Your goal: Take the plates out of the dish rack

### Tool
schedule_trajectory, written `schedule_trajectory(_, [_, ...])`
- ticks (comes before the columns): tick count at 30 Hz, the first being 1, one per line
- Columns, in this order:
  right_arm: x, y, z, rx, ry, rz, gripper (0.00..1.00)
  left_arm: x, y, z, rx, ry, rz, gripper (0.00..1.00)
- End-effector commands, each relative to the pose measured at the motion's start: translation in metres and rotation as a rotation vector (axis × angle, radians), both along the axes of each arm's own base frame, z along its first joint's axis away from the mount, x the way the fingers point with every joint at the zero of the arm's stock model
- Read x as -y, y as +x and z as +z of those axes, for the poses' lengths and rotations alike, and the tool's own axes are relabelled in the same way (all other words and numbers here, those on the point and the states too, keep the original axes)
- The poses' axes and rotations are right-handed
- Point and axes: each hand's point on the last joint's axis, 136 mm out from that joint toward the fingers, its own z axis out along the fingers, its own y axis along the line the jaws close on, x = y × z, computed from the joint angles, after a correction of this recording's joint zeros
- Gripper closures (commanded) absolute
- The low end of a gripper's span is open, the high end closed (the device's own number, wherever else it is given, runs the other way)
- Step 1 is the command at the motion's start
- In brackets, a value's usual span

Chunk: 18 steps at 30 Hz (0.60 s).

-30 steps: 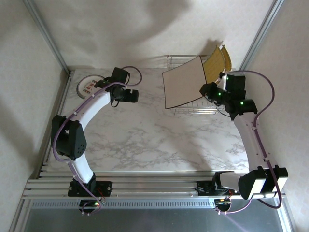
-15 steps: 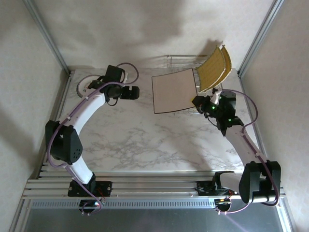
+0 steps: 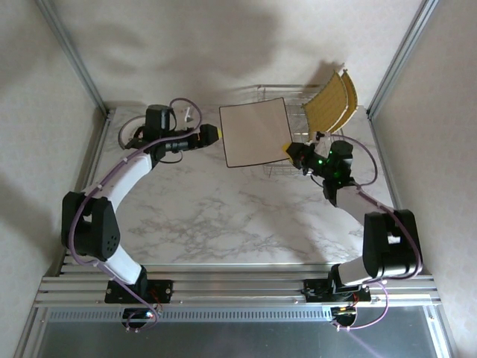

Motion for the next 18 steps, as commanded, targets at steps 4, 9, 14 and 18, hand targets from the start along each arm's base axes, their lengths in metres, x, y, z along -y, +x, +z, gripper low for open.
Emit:
schedule_trajectory(4, [-0.034, 0.003, 0.092, 0.322, 0.090, 0.141, 1.00, 0.015, 0.007, 0.004, 0.016, -0.126, -0.060, 0.06])
schedule_trajectory(9, [-0.049, 0.009, 0.085, 0.306, 0.100, 0.174, 1.00, 0.017, 0.013, -0.013, -0.023, -0.140, -0.055, 0.15])
schedule_trajectory(14, [-0.055, 0.014, 0.079, 0.295, 0.105, 0.182, 1.00, 0.017, 0.018, -0.010, -0.017, -0.173, -0.052, 0.38])
schedule_trajectory(18, [-0.057, 0.017, 0.076, 0.289, 0.100, 0.184, 1.00, 0.015, 0.018, -0.006, -0.012, -0.194, -0.054, 0.55])
